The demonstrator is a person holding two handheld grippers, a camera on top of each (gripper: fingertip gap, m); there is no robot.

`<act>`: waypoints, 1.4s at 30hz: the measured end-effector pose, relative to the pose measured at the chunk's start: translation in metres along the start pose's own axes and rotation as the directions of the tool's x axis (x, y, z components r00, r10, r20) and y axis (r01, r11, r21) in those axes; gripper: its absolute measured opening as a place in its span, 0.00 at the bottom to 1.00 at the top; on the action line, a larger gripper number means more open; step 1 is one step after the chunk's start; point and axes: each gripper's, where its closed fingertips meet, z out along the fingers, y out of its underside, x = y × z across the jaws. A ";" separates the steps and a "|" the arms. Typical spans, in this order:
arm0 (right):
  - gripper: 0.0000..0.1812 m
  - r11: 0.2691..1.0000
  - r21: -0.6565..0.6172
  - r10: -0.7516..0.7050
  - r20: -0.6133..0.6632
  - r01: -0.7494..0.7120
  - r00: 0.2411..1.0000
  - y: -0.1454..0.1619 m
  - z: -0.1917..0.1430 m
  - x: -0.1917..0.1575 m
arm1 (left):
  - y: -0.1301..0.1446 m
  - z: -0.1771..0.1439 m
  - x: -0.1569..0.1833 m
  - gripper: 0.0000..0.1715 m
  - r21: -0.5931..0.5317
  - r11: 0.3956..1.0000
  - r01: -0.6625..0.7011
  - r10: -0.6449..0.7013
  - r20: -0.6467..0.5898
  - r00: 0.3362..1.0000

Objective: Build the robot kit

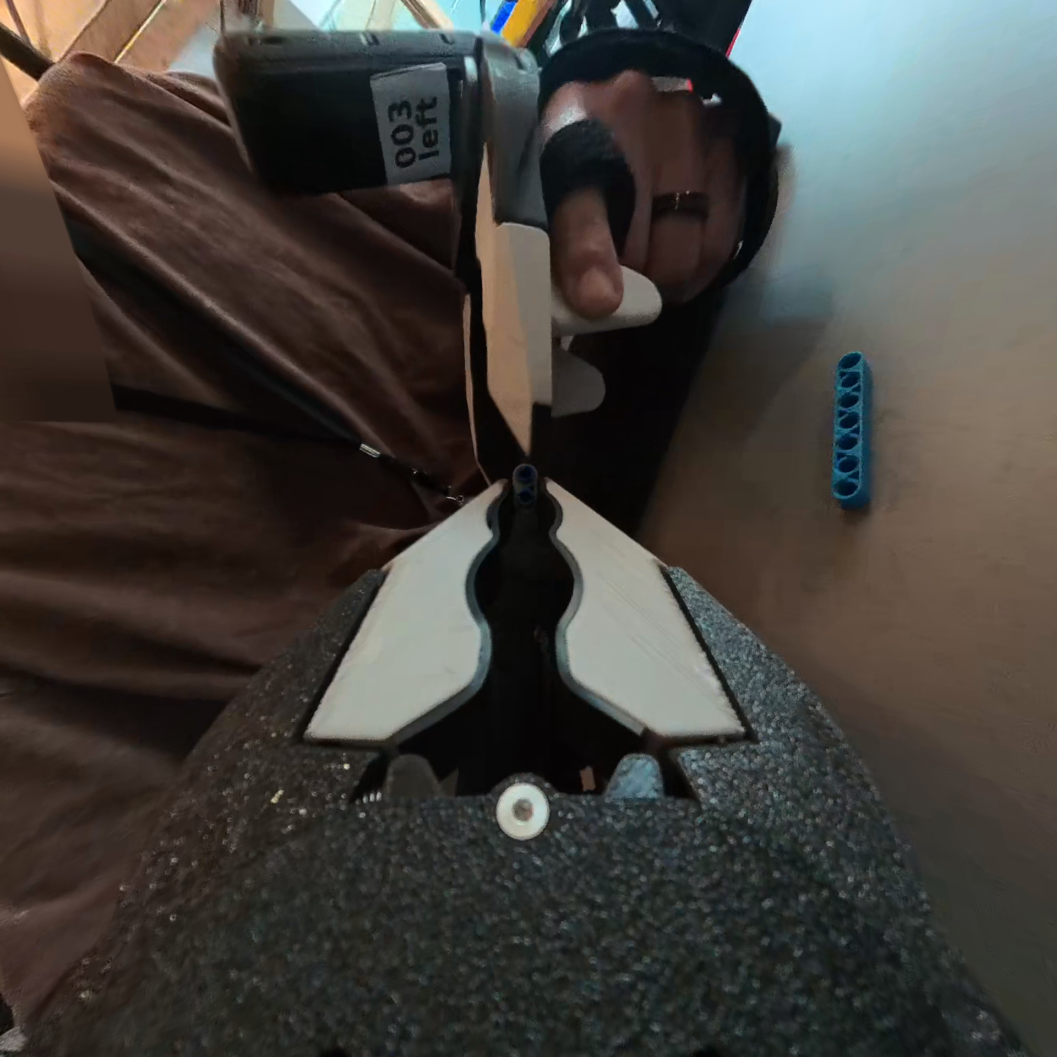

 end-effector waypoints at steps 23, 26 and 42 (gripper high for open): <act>0.07 0.998 -0.029 0.047 -0.053 -0.048 0.997 0.012 -0.002 0.010 | 0.010 0.009 0.009 0.13 -0.089 0.990 -0.108 0.110 0.016 0.994; 0.12 0.995 0.096 0.026 -0.095 -0.017 0.995 -0.009 -0.018 0.011 | 0.009 0.005 -0.004 0.14 -0.081 0.992 -0.101 0.108 0.088 0.990; 0.04 0.980 0.193 -0.035 -0.111 0.057 0.993 -0.032 -0.021 0.009 | 0.004 -0.004 -0.025 0.14 -0.055 0.991 -0.121 0.130 0.211 0.969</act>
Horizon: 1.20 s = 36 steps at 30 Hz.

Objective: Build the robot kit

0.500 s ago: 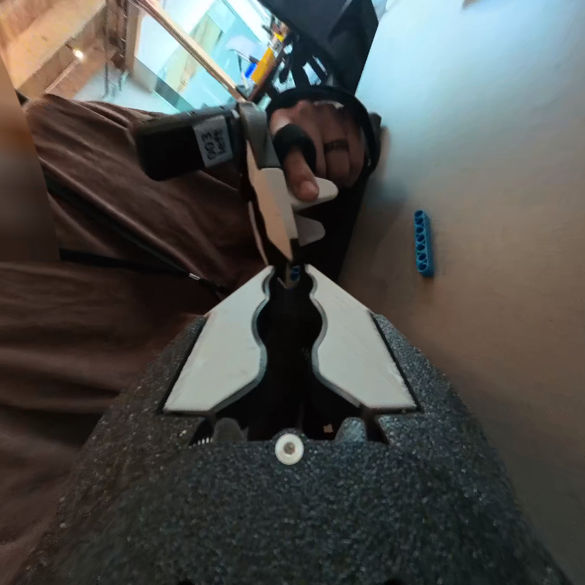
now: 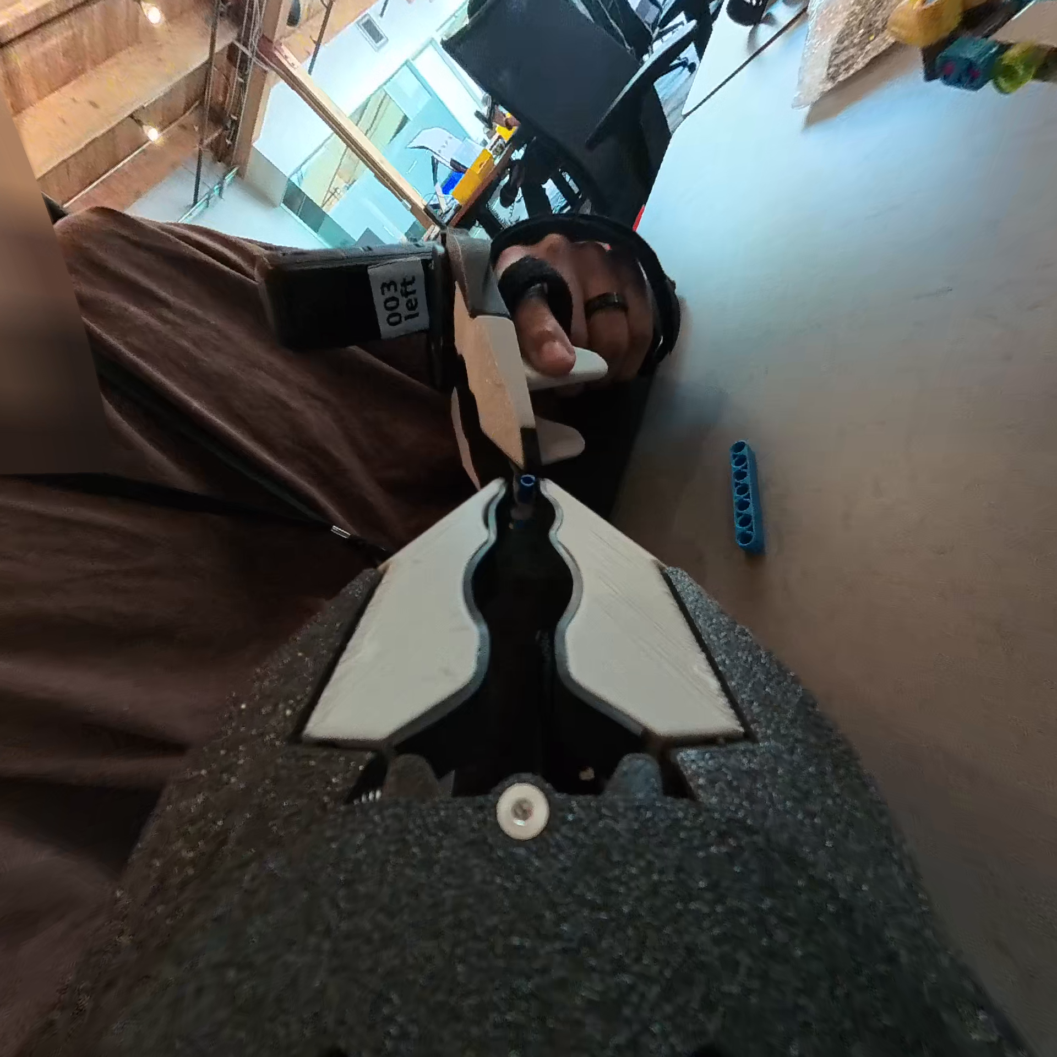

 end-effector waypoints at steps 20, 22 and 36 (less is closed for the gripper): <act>0.05 0.995 -0.099 0.029 0.014 -0.027 0.999 0.019 0.005 -0.003 | 0.002 0.002 0.013 0.13 -0.056 0.995 -0.078 0.078 -0.006 0.997; 0.05 0.998 -0.058 0.031 0.009 -0.030 0.999 0.011 0.003 -0.001 | 0.003 0.002 0.006 0.13 -0.054 0.997 -0.055 0.057 0.022 0.998; 0.04 0.888 0.457 -0.004 -0.094 0.047 0.996 -0.079 0.013 0.001 | -0.001 -0.027 -0.075 0.14 -0.004 0.999 0.051 -0.043 0.445 0.894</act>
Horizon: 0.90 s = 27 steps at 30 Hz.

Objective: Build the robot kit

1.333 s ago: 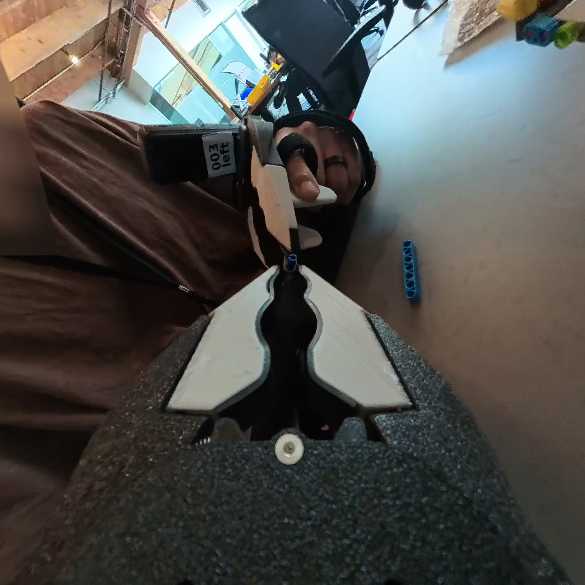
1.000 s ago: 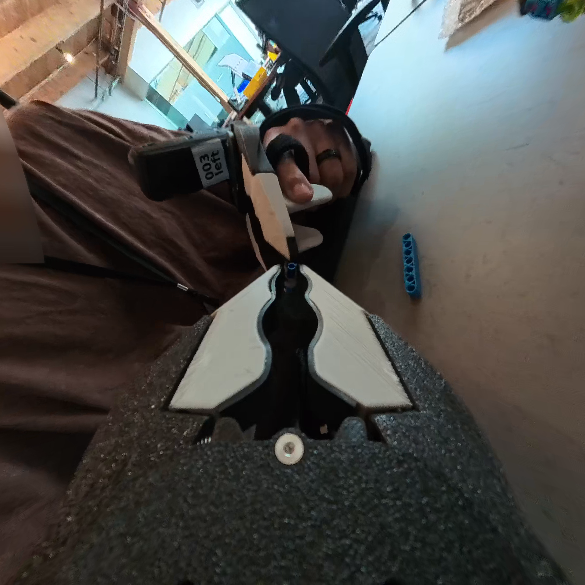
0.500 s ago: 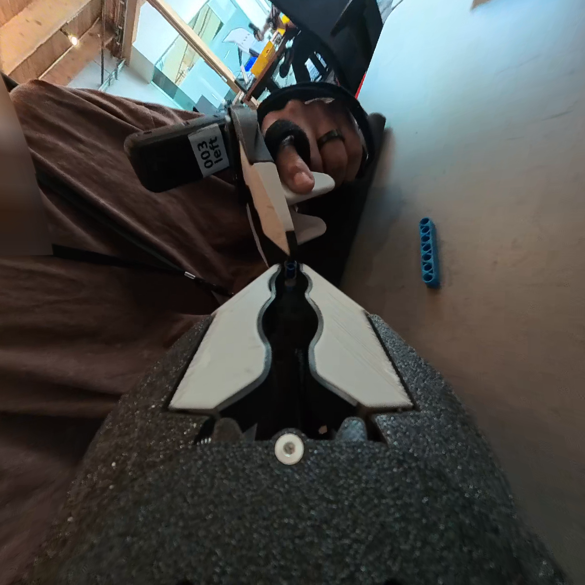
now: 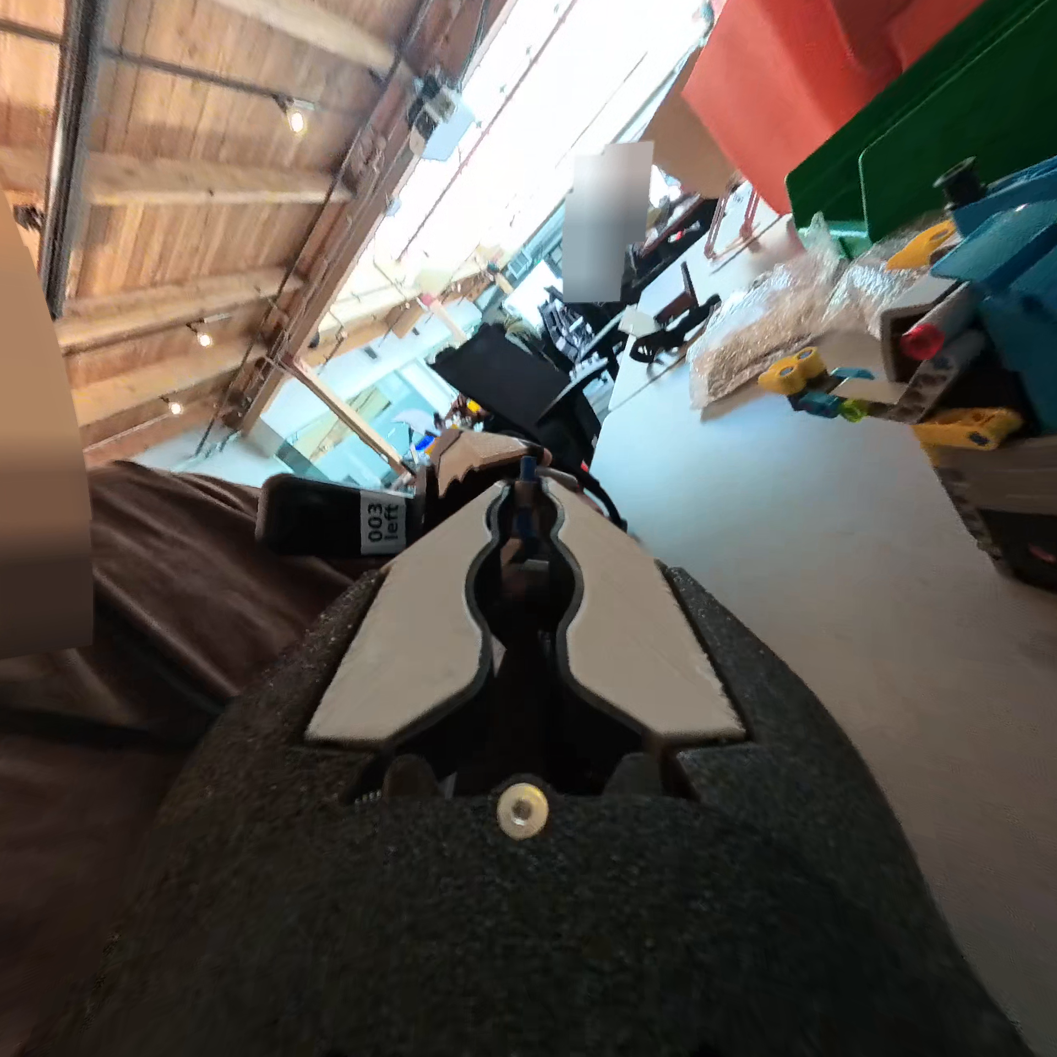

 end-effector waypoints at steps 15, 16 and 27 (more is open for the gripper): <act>0.03 0.974 0.187 0.116 0.066 -0.127 0.991 -0.029 -0.018 0.000 | -0.013 0.000 -0.002 0.14 0.008 1.000 0.016 -0.017 0.088 0.996; 0.03 0.975 0.191 0.109 0.054 -0.117 0.993 -0.030 -0.021 0.001 | -0.014 -0.002 -0.004 0.16 0.024 0.998 0.051 -0.052 0.082 0.995; 0.04 0.992 -0.041 0.119 0.015 -0.119 0.993 0.001 -0.020 -0.003 | -0.004 0.000 0.015 0.17 0.020 0.999 0.032 -0.030 -0.093 0.995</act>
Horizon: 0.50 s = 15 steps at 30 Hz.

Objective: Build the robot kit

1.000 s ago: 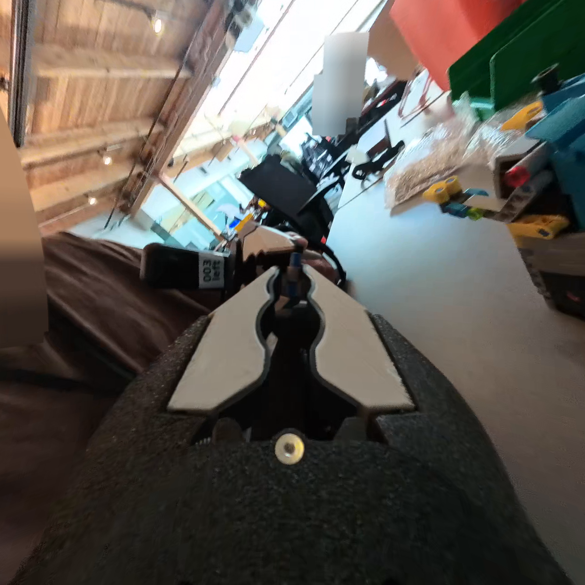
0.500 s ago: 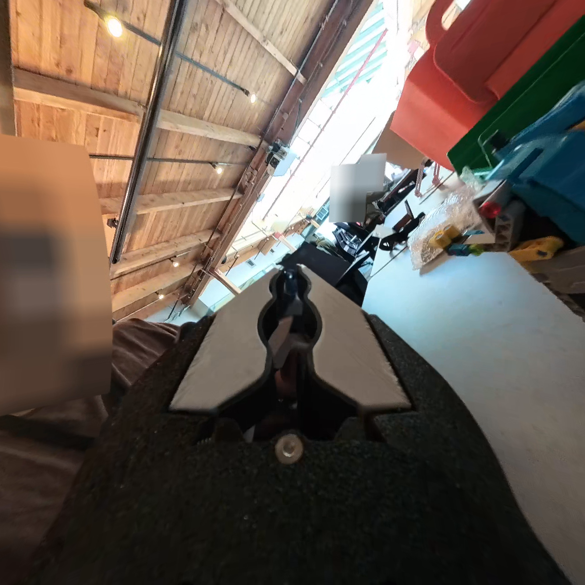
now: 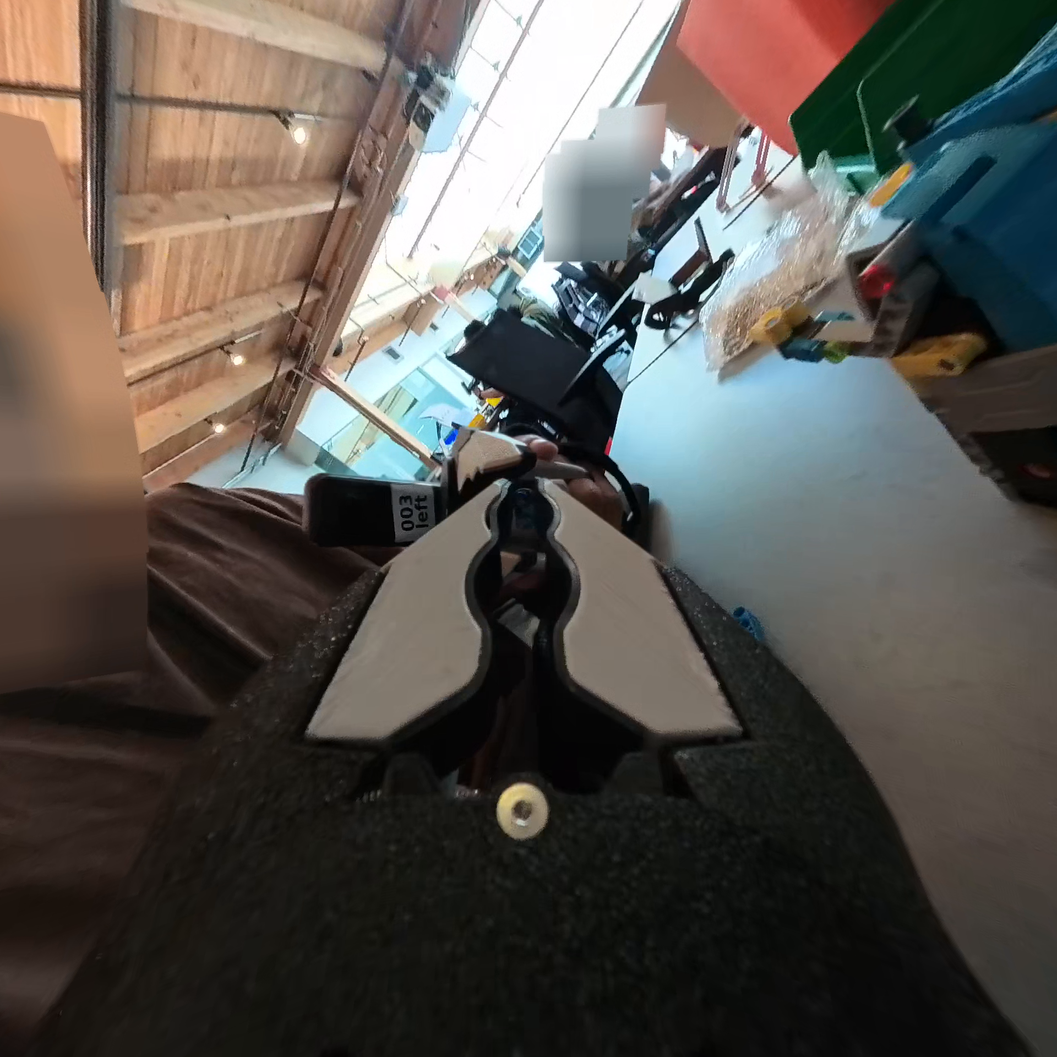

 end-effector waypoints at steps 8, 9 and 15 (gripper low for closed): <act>0.04 0.998 -0.042 0.039 0.009 -0.039 0.999 0.007 0.002 0.002 | 0.007 0.001 0.002 0.09 -0.035 0.998 -0.046 0.045 -0.022 0.999; 0.04 0.998 -0.048 0.034 0.003 -0.034 0.999 0.008 0.001 0.002 | 0.008 0.001 0.003 0.09 -0.037 0.998 -0.046 0.045 -0.025 0.999; 0.05 0.998 -0.058 0.005 -0.020 -0.006 1.000 0.009 0.001 0.004 | 0.012 0.002 -0.001 0.09 -0.058 0.998 -0.025 0.024 -0.020 1.000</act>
